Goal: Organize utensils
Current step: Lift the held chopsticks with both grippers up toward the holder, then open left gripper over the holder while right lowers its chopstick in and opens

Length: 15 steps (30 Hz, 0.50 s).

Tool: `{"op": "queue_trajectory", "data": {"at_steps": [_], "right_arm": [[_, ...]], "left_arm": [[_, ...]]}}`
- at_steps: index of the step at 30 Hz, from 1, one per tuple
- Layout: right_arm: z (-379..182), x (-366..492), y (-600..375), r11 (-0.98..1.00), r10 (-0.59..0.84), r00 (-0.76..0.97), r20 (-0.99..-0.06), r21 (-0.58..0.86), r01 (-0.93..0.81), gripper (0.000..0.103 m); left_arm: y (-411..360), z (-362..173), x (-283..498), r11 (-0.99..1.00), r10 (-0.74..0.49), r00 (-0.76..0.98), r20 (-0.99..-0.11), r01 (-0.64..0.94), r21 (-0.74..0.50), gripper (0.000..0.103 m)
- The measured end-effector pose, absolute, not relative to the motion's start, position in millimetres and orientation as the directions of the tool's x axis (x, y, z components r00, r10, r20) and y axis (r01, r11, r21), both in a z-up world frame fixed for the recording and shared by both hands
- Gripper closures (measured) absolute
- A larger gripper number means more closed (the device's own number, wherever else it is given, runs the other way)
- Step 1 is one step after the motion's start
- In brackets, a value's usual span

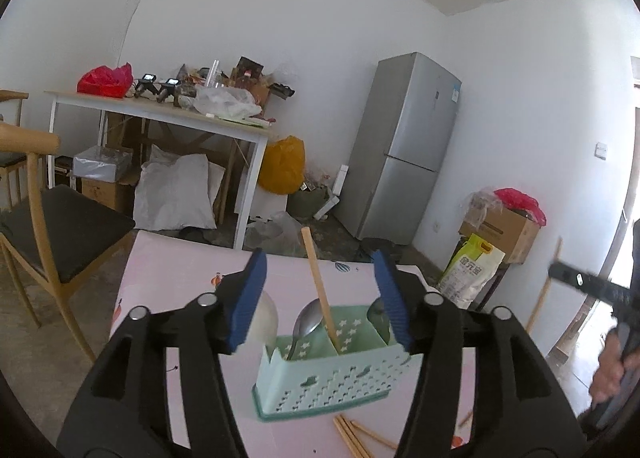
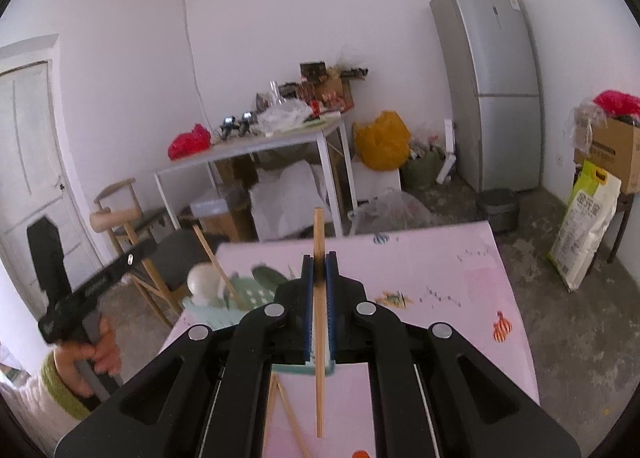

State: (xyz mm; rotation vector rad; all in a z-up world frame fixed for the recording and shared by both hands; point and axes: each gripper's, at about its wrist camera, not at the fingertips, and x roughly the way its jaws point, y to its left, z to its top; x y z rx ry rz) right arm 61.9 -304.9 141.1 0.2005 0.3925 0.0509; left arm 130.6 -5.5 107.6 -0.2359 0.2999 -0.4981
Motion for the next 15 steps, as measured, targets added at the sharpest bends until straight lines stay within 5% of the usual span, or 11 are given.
{"op": "queue_trajectory", "data": {"at_steps": [15], "right_arm": [[215, 112, -270, 0.963, 0.207, 0.955, -0.212, 0.218, -0.160, 0.097]], "left_arm": [[17, 57, 82, 0.866, -0.497, 0.793, -0.351, 0.427, -0.262, 0.033]]}}
